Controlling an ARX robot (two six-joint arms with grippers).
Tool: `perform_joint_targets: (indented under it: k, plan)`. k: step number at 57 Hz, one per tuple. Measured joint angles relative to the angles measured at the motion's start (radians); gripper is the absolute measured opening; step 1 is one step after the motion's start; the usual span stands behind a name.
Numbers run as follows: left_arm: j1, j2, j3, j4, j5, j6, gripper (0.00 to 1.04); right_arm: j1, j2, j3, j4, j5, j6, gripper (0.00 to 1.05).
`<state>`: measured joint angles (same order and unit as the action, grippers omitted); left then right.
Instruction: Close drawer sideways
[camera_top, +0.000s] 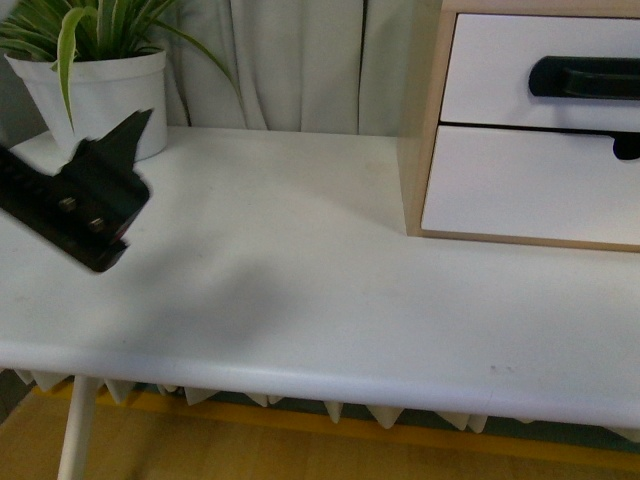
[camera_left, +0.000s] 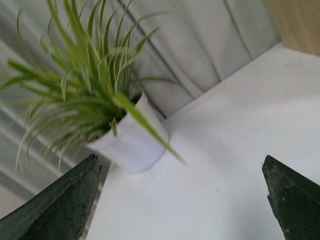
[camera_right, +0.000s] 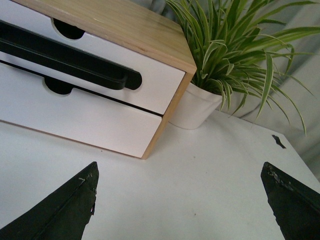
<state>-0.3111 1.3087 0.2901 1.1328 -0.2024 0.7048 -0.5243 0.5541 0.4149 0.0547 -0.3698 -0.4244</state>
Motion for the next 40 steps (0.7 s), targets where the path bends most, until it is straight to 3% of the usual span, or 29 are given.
perform_joint_targets:
  k: [8, 20, 24, 27, 37, 40]
  plan:
    - [0.041, -0.205, -0.079, -0.227, -0.051, -0.153, 0.98, -0.058, -0.128, -0.048, -0.074, -0.055, 0.100, 0.95]
    - [0.047, -0.250, -0.083, -0.256, -0.050, -0.233, 0.98, -0.066, -0.148, -0.050, -0.075, -0.058, 0.146, 0.95]
    - [0.061, -0.285, -0.092, -0.312, -0.032, -0.374, 0.86, -0.093, -0.177, -0.078, -0.039, -0.175, 0.225, 0.87]
    - [0.079, -0.316, -0.111, -0.331, -0.018, -0.484, 0.77, -0.085, -0.212, -0.105, -0.037, -0.193, 0.283, 0.79]
    - [0.134, -0.425, -0.167, -0.381, 0.028, -0.653, 0.49, 0.069, -0.325, -0.189, -0.047, -0.066, 0.387, 0.49]
    - [0.156, -0.472, -0.188, -0.410, 0.051, -0.677, 0.35, 0.124, -0.351, -0.214, -0.051, -0.011, 0.397, 0.39]
